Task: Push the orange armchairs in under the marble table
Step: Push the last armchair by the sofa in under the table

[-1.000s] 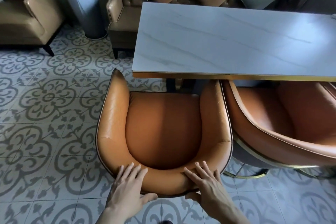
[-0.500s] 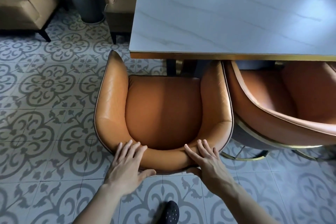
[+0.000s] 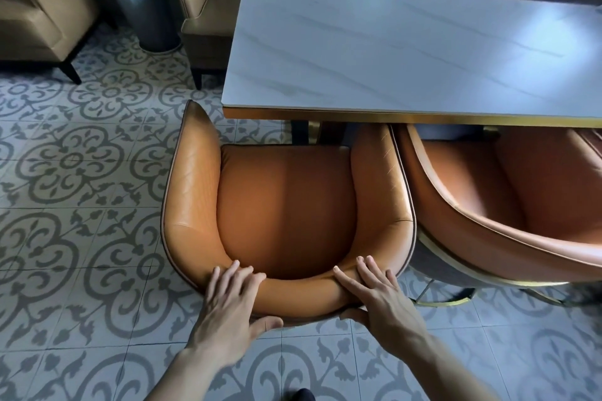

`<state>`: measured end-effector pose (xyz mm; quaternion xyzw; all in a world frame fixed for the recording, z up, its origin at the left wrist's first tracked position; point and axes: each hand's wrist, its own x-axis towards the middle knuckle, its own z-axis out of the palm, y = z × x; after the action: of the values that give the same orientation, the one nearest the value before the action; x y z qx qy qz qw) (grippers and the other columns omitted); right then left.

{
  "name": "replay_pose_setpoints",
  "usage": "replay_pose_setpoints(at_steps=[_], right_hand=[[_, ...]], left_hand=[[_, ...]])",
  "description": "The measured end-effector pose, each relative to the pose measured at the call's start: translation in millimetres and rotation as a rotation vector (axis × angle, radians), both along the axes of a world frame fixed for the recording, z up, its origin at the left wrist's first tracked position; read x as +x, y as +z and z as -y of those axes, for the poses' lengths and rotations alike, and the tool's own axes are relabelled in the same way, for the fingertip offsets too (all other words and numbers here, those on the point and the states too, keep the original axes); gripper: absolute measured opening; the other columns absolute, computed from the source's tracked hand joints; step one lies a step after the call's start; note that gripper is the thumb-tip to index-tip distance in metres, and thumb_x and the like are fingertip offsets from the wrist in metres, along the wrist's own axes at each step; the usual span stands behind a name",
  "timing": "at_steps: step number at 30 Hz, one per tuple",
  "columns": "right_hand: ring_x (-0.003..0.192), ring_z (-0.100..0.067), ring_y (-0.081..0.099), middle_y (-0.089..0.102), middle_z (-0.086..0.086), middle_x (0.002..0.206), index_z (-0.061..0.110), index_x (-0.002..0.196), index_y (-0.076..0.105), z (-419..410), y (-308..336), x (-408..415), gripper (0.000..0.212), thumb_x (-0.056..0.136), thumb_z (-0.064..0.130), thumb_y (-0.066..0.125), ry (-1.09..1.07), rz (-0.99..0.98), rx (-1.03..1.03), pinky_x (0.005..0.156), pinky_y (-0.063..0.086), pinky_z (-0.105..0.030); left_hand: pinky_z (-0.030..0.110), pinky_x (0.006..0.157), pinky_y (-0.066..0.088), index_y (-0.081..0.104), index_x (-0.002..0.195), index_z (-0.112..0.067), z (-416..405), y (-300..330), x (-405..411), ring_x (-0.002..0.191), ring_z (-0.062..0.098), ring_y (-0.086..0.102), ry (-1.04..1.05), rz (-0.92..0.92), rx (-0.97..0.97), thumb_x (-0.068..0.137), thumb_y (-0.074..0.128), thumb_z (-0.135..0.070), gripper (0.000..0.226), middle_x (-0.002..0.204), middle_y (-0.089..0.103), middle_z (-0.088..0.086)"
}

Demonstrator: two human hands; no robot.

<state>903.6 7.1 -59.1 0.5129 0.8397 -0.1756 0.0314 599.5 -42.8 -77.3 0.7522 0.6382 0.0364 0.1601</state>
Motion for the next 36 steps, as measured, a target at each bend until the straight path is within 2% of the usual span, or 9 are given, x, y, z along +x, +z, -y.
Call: replay_pose_setpoints(at_steps=[7,12,18,20,23,28,32,36], right_hand=[[0.15,-0.033,0.013,0.024,-0.015,0.161,0.048,0.153,0.017,-30,5,3,0.075,0.091,0.05,0.06,0.025,-0.023,0.012,0.117,0.021,-0.052],[0.143,-0.038,0.033,0.044,-0.018,0.151,0.045,0.152,0.024,-30,-2,7,0.078,0.085,0.057,0.061,0.021,-0.014,0.066,0.107,0.038,-0.056],[0.138,-0.036,0.042,0.052,-0.017,0.144,0.045,0.151,0.025,-16,-8,7,0.094,0.075,0.052,0.078,-0.005,-0.023,0.097,0.101,0.045,-0.054],[0.136,-0.036,0.044,0.054,-0.017,0.143,0.044,0.151,0.029,-19,-7,9,0.094,0.072,0.052,0.081,-0.014,-0.028,0.117,0.1,0.046,-0.053],[0.136,-0.036,0.045,0.054,-0.016,0.143,0.045,0.151,0.025,-23,-5,8,0.097,0.072,0.052,0.081,-0.012,-0.022,0.117,0.1,0.046,-0.053],[0.136,-0.035,0.045,0.054,-0.017,0.142,0.047,0.151,0.021,-26,-8,2,0.096,0.073,0.054,0.078,-0.015,-0.014,0.131,0.1,0.047,-0.054],[0.134,-0.035,0.047,0.055,-0.018,0.141,0.045,0.15,0.028,-28,-5,-6,0.077,0.082,0.062,0.061,-0.004,0.025,0.157,0.099,0.049,-0.052],[0.132,-0.036,0.049,0.057,-0.018,0.138,0.042,0.147,0.036,-30,-7,-13,0.083,0.076,0.056,0.077,-0.013,0.04,0.16,0.095,0.051,-0.053]], left_hand=[[0.045,0.117,-0.005,0.042,0.139,-0.026,-19,4,5,0.145,0.023,0.019,0.022,0.002,0.038,0.078,0.019,-0.091,0.092,0.146,0.043,-0.003],[0.043,0.116,-0.009,0.038,0.14,-0.03,-24,7,7,0.146,0.021,0.014,0.018,0.019,0.011,0.076,0.018,-0.093,0.092,0.148,0.038,-0.006],[0.043,0.115,-0.004,0.045,0.136,-0.029,-15,-2,6,0.142,0.024,0.029,-0.004,0.028,0.032,0.08,0.033,-0.088,0.082,0.139,0.049,-0.005],[0.044,0.115,0.0,0.046,0.135,-0.03,-20,-2,7,0.141,0.024,0.03,-0.008,0.02,0.043,0.08,0.035,-0.088,0.08,0.137,0.05,-0.006],[0.045,0.116,0.004,0.047,0.133,-0.03,-24,-4,4,0.139,0.023,0.034,-0.035,0.011,0.046,0.081,0.038,-0.086,0.077,0.134,0.051,-0.007],[0.046,0.116,0.006,0.048,0.135,-0.028,-30,-1,-2,0.14,0.02,0.032,-0.055,0.024,0.047,0.081,0.036,-0.087,0.081,0.134,0.05,-0.007],[0.047,0.117,0.006,0.048,0.136,-0.027,-36,2,-11,0.141,0.016,0.028,-0.074,0.03,0.057,0.08,0.033,-0.088,0.084,0.134,0.048,-0.01],[0.043,0.118,-0.003,0.042,0.139,-0.03,-40,8,-18,0.145,0.013,0.018,-0.078,0.001,0.002,0.078,0.027,-0.091,0.088,0.141,0.043,-0.01]])
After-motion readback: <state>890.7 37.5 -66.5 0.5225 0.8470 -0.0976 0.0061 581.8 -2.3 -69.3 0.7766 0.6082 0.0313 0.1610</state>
